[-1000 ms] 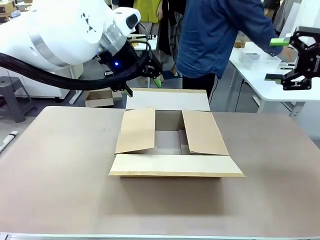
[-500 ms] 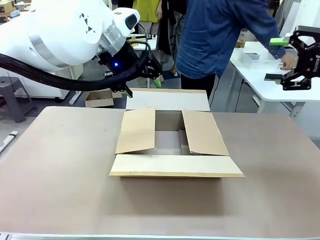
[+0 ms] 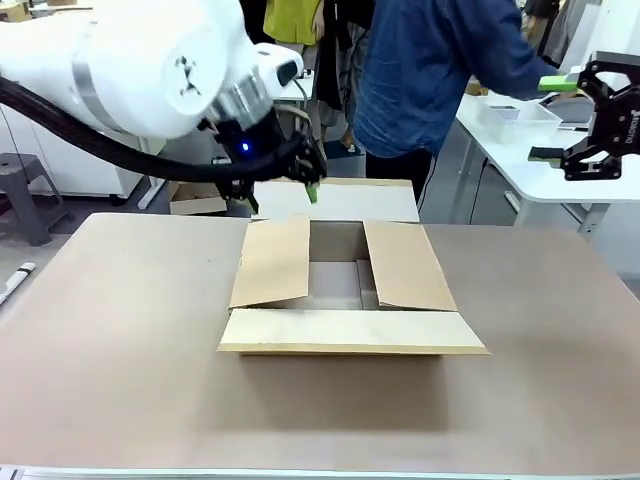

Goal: Pack the gift set into the box.
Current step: Place both hands on the side flaps of the Package Box and spread them outward.

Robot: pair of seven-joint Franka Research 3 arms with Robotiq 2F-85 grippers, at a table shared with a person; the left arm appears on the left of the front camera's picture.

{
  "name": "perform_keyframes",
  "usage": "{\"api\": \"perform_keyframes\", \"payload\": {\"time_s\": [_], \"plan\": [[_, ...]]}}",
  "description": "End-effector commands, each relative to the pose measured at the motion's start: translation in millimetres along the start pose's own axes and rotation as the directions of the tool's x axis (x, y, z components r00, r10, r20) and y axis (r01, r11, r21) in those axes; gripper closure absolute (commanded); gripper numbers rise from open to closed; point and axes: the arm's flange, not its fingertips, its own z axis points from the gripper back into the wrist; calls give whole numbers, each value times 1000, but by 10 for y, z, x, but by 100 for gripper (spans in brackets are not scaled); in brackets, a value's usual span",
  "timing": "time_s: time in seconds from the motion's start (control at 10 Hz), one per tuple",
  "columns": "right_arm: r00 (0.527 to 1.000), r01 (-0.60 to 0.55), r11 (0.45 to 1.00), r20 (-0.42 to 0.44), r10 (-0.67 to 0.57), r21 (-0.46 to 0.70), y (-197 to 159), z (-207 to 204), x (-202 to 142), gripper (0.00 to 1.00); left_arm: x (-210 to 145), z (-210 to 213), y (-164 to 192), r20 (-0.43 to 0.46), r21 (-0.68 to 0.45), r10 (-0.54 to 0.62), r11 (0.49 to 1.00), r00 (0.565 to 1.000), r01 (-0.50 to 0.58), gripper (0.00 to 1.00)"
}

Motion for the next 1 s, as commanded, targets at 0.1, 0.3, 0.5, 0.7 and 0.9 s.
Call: {"api": "perform_keyframes", "payload": {"time_s": [0.1,0.3,0.5,0.7,0.9], "plan": [[1000,-22,1000,2,22,19,2,-23,29,0,46,-524,-599,-54,255,-43,965,998,56,0],[1000,-22,1000,2,22,19,2,-23,29,0,43,-916,-866,-93,392,-92,912,991,121,0],[1000,-22,1000,2,22,19,2,-23,29,0,92,-1218,-986,-75,531,-111,836,991,134,0],[1000,-22,1000,2,22,19,2,-23,29,0,159,-1452,-986,-37,653,-106,750,994,104,0],[1000,-22,1000,2,22,19,2,-23,29,0,150,-1562,-921,-64,695,-98,710,993,115,0]]}}
